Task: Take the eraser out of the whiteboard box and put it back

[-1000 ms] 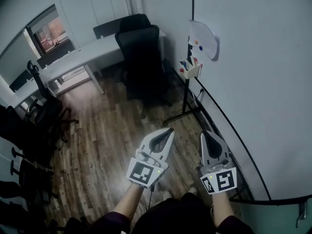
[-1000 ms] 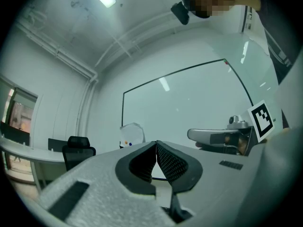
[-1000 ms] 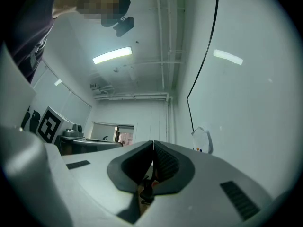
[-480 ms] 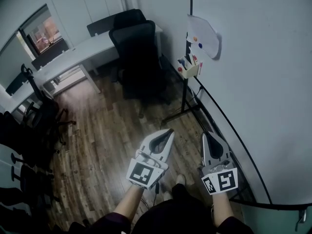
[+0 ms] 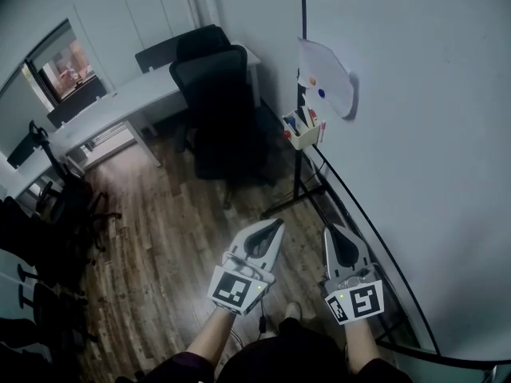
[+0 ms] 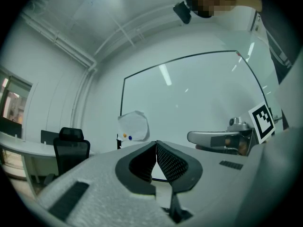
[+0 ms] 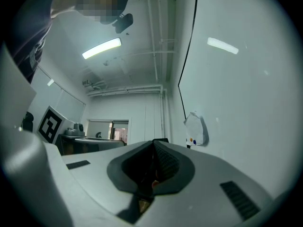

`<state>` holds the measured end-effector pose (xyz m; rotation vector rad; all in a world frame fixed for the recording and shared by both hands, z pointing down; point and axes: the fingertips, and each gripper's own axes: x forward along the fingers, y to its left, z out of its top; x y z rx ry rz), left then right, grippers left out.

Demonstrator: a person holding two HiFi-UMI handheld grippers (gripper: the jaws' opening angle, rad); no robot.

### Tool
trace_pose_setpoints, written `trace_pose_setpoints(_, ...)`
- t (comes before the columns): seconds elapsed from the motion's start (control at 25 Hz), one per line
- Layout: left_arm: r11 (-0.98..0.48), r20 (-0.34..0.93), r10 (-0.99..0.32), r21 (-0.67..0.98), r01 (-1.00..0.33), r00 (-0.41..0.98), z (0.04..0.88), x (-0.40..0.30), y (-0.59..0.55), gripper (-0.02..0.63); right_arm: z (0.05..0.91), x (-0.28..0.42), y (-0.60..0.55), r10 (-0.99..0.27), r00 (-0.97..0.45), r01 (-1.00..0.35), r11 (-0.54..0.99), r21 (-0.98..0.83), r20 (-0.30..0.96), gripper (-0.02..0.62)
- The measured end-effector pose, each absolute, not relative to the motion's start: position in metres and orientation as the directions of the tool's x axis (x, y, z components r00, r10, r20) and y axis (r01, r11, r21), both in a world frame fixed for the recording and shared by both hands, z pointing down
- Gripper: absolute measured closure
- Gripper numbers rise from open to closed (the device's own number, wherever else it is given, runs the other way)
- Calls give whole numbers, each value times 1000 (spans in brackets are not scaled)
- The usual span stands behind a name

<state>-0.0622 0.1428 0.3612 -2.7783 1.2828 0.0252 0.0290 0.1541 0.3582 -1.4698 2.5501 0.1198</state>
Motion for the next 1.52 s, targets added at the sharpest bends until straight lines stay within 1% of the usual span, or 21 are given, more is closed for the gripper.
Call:
trace_pose_setpoints(0.24, -632, -43, -770, -82, -770, 636, 360, -47, 113, 601, 358, 39, 125, -833, -510, -848, 529, -39, -214, 592)
trace_pose_setpoints(0.4, -630, -39, -769, -124, -767, 638, 364, -42, 97, 601, 358, 46, 108, -828, -516, -842, 537, -48, -220, 591)
trace_pose_setpoints(0.6, -622, -16, -781, -76, -780, 624, 371, -39, 77, 601, 365, 51, 88, -828, -520, -838, 542, -58, -211, 591)
trace_pose_setpoints(1.2, -638, -7, -769, -61, -767, 640, 381, -40, -1, 601, 375, 47, 16, -836, -513, -843, 534, -69, -195, 592)
trace_pose_setpoints(1.52, -676, -15, -735, -57, -735, 678, 388, -44, -58, 601, 380, 41, -34, -863, -474, -870, 490, -61, -172, 592)
